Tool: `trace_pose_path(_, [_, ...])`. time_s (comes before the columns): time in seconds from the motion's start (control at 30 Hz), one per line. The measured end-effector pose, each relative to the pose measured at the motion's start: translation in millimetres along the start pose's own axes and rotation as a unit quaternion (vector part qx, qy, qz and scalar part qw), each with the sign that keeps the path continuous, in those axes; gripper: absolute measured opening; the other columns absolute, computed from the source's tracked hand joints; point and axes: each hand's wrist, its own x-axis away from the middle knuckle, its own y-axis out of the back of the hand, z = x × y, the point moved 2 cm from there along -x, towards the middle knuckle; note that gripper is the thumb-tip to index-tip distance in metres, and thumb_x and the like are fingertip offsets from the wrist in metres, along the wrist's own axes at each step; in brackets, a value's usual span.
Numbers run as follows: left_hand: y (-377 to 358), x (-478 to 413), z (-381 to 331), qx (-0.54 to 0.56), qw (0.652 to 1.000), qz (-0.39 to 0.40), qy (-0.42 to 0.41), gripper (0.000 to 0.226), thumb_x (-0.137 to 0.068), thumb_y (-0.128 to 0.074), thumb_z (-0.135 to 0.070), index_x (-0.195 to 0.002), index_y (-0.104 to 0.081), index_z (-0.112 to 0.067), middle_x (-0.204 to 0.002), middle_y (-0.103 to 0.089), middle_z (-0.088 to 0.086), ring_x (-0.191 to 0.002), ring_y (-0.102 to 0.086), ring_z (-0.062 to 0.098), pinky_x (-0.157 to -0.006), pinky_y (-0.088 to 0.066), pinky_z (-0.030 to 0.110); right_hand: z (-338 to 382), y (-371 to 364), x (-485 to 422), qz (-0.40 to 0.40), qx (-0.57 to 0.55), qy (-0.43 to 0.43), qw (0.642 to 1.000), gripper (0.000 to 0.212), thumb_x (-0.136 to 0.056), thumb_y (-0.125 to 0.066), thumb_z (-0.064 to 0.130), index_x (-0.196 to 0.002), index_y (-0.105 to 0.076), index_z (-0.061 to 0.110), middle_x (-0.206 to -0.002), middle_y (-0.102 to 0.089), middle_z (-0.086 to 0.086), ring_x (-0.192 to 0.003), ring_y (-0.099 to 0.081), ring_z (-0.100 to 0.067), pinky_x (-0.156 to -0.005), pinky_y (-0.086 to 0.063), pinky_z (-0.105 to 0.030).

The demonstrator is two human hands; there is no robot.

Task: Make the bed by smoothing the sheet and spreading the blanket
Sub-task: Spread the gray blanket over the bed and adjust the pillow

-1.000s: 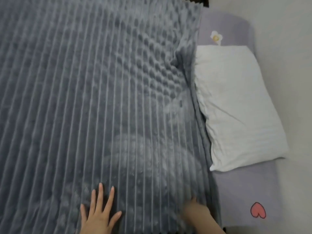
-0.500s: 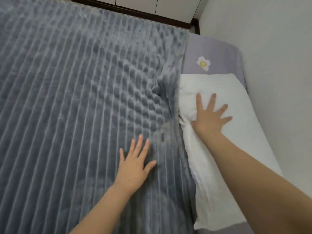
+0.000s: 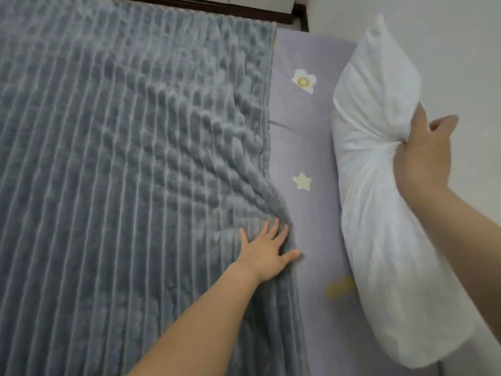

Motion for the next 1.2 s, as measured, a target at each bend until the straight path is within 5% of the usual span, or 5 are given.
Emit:
trace_pose_path(0.37, [-15.6, 50.1, 8.4, -0.018, 0.957, -0.150, -0.246, 0.034, -0.084, -0.045, -0.014, -0.110, -0.068, -0.012, -0.120, -0.065, 0.005, -0.110, -0.054, 0.013, -0.107, -0.038, 0.032, 123.5, -113.6, 116.8, 0.205, 0.121, 0.445, 0.863, 0.031, -0.086, -0.059, 0.007, -0.115, -0.064, 0.017, -0.126, -0.062, -0.006, -0.117, -0.057, -0.024, -0.098, -0.039, -0.036])
trace_pose_path(0.47, [10.5, 61.1, 78.2, -0.096, 0.939, -0.309, -0.117, 0.052, -0.089, -0.053, -0.025, -0.139, -0.049, -0.013, -0.152, -0.038, 0.009, -0.139, -0.038, 0.028, -0.110, -0.033, 0.054, 120.8, -140.0, 122.8, 0.381, 0.139, 0.306, 0.861, 0.029, -0.098, -0.039, 0.012, -0.121, -0.057, 0.006, -0.120, -0.061, -0.012, -0.108, -0.057, -0.026, -0.074, -0.035, -0.007])
trace_pose_path(0.63, [82.8, 43.5, 168.6, -0.053, 0.938, -0.148, 0.310, 0.151, -0.039, -0.061, -0.089, -0.139, 0.038, -0.036, -0.145, 0.049, 0.003, -0.138, 0.036, 0.039, -0.098, -0.003, 0.081, 154.3, -161.0, 91.4, 0.345, 0.159, 0.115, 0.918, 0.053, -0.092, -0.051, 0.014, -0.140, -0.033, 0.001, -0.142, -0.046, -0.010, -0.126, -0.051, -0.028, -0.096, -0.042, -0.037])
trace_pose_path(0.87, [95.0, 20.8, 168.5, 0.001, 0.934, -0.026, 0.356, 0.168, -0.017, -0.067, -0.086, -0.109, 0.063, -0.035, -0.117, 0.070, 0.010, -0.113, 0.055, 0.046, -0.090, 0.000, 0.085, 189.1, -195.0, -2.7, 0.340, -0.113, 0.024, 0.933, 0.085, -0.093, -0.054, 0.023, -0.154, 0.006, 0.022, -0.162, 0.000, -0.007, -0.148, -0.010, -0.028, -0.120, -0.016, -0.037])
trace_pose_path(1.2, [99.0, 8.5, 170.3, 0.011, 0.902, 0.064, 0.428, 0.171, -0.018, -0.075, -0.081, -0.097, 0.068, -0.031, -0.114, 0.071, 0.013, -0.104, 0.060, 0.048, -0.088, 0.003, 0.086, 185.2, -227.4, -80.5, 0.362, -0.356, -0.013, 0.862, 0.058, -0.092, -0.060, 0.004, -0.144, -0.043, 0.021, -0.147, -0.044, -0.003, -0.129, -0.048, -0.022, -0.099, -0.042, -0.016])
